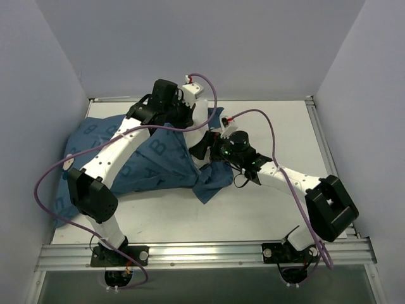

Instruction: Remove the pillowcase from the pillow

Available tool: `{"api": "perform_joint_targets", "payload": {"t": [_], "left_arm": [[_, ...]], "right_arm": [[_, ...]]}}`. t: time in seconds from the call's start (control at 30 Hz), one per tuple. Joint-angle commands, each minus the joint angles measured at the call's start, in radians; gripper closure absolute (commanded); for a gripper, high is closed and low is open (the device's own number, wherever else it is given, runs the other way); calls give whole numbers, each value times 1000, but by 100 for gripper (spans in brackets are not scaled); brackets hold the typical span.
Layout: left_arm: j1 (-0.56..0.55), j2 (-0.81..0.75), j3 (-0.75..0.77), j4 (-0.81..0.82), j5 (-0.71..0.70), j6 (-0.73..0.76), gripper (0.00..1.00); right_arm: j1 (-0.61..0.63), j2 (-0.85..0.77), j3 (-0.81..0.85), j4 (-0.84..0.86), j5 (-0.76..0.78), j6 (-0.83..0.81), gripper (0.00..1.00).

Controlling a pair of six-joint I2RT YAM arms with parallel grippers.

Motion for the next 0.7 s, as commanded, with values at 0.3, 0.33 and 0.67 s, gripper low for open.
{"api": "perform_joint_targets", "payload": {"t": [0.3,0.33,0.67], "left_arm": [[-33,-24,81,81,116,-27,98],[-33,-25,79,77,121,-13,98],[-6,-41,151,-251,194,157,6]], "right_arm": [[30,121,59,260,-29,100,94],[28,123,64,237,-25,102,100],[30,89,12,237,75,258,100]]}}
